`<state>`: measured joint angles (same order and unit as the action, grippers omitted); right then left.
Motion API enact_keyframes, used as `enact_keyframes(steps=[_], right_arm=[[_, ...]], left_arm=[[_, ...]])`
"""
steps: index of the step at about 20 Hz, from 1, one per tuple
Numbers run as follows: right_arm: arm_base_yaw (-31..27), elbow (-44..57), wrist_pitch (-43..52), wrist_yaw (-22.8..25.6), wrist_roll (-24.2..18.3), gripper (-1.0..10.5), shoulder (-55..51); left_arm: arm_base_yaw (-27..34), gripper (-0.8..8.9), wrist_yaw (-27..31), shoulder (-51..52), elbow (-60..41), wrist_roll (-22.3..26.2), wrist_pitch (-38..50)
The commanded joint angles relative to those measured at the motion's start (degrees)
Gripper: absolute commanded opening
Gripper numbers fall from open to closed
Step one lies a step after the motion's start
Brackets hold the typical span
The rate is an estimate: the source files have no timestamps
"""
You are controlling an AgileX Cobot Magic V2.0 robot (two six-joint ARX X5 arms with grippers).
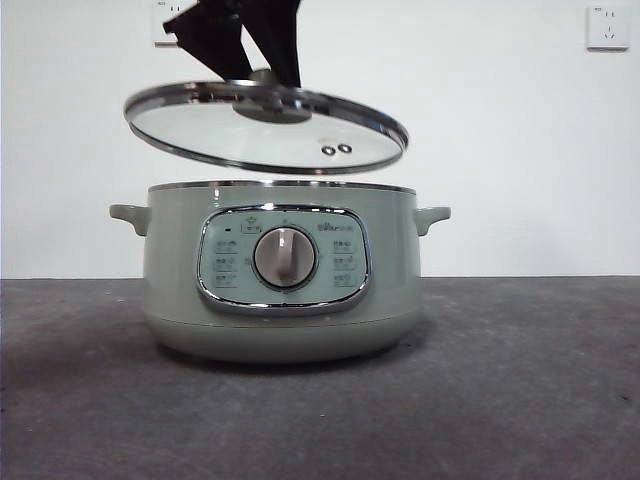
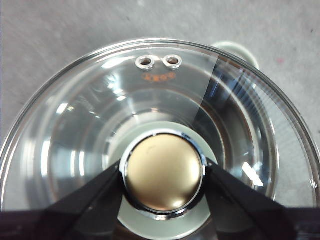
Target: Pick up the potato,open the lid,put the potato in the pot,close the lid
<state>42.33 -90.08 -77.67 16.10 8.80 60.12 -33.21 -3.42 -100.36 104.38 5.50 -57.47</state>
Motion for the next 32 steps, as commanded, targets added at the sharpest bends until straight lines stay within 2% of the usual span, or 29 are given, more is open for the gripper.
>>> enact_keyframes(steps=[1,7,18,32], right_arm=[[0.04,3.41,-1.27,0.17,0.66,6.6,-2.58],[0.04,8.83,-1.27,0.39,1.29,6.6,-6.93],[0.07,9.75,-1.27,0.15,2.16,6.6,-7.52],[0.04,9.75,-1.25,0.22,2.84,6.6,-7.52]], left_arm=[[-0.44,-0.09,0.00,-1.09,0.26,-0.61,1.22],[-1.03,-0.09,-0.04,-4.20,0.26,-1.05,1.22],[-1.40,-0.09,1.46,-9.88,0.26,-1.86,1.03],[-0.20,-0.09,3.19,-9.88,0.26,2.99,-4.22]])
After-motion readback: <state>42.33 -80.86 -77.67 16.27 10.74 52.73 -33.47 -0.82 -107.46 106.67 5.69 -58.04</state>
